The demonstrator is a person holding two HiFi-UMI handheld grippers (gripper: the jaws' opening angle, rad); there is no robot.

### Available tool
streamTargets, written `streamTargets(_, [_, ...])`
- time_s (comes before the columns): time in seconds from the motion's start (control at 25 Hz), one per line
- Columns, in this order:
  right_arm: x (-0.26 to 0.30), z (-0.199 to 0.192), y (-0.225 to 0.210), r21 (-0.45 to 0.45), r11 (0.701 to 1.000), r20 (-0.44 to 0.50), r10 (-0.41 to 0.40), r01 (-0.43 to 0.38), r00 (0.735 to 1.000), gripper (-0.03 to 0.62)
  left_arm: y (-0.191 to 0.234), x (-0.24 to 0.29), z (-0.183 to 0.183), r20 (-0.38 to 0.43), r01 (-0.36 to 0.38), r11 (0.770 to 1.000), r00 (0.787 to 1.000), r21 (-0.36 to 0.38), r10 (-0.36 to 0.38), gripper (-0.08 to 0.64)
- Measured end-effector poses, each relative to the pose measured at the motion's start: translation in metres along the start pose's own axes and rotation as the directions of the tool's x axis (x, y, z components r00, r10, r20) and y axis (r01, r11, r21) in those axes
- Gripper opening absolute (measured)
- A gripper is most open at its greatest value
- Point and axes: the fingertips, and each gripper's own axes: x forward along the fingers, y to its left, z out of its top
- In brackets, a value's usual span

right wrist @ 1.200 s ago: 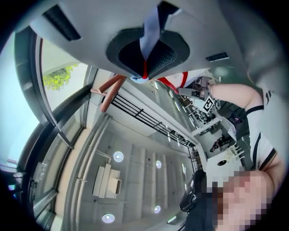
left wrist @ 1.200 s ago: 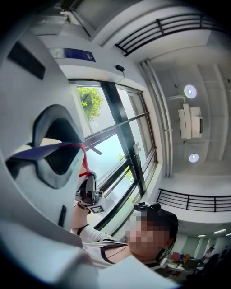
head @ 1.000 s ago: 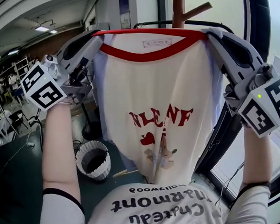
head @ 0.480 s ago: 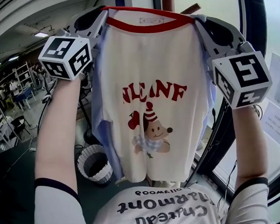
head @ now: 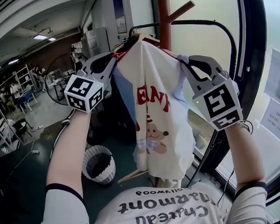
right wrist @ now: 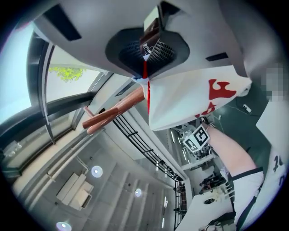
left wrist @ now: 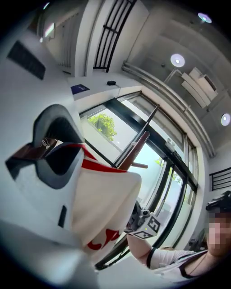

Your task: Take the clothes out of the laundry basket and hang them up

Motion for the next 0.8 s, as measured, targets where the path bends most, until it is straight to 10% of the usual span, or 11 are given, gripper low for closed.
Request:
streamTargets(0.56, [-0.016, -0.052, 0.084, 0.329, 0.939, -0.068, 0.124, -0.095, 0.99, 0.028, -0.093, -0.032, -0.007, 0.168, 0.124, 0.961, 0.982, -0.249, -0.083, 0.02])
streamTargets(0.8, [-0.039, -0.039, 0.082, 0.482, 0.876, -0.057, 0.063, -0.028, 0.996, 0.029, -0.09, -0.05, -0.001, 0.306, 0.225, 0.869, 0.948, -0.441, -0.091, 0.021])
